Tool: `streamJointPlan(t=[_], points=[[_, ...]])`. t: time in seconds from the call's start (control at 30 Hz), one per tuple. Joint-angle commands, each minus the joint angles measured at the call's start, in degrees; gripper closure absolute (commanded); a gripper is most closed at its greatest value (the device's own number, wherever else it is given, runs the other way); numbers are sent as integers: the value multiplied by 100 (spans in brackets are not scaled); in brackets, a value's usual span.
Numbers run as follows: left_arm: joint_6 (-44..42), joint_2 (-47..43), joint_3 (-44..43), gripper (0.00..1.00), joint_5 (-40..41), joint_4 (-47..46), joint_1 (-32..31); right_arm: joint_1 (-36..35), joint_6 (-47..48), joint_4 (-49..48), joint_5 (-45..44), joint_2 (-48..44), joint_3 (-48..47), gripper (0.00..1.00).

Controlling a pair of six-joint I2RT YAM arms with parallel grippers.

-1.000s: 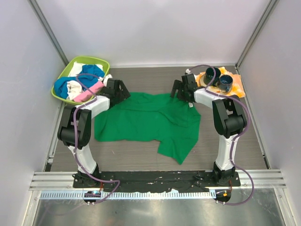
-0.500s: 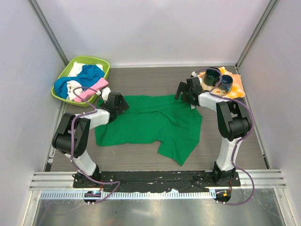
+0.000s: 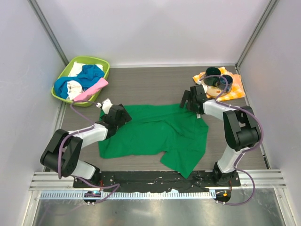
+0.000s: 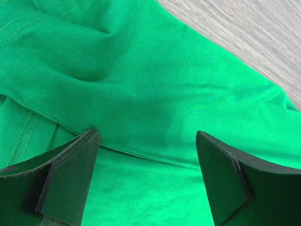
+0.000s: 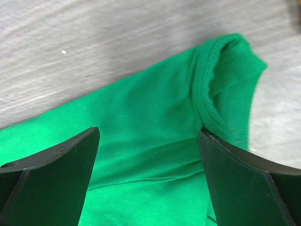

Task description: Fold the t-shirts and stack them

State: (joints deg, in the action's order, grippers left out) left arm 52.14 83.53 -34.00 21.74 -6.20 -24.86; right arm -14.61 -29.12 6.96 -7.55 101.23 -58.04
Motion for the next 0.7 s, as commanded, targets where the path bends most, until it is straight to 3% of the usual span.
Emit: streamJointPlan(t=[0.0,0.17,0.37,0.67], points=[[174,-581,-18,11,401,935,-124,90,100,569,-721,-454,215,7],[-36,-1303,-1167,7,691,2270,-133,11,126,587,-371,-946,-154,7],[-528,-1418,-2197,3,1447,3044,-98,-541,328,1097,131,-605,-1279,5],[-494,-839,-2190,4,1360,3010,534,-1403,250,702,1229,107,-1825,6]])
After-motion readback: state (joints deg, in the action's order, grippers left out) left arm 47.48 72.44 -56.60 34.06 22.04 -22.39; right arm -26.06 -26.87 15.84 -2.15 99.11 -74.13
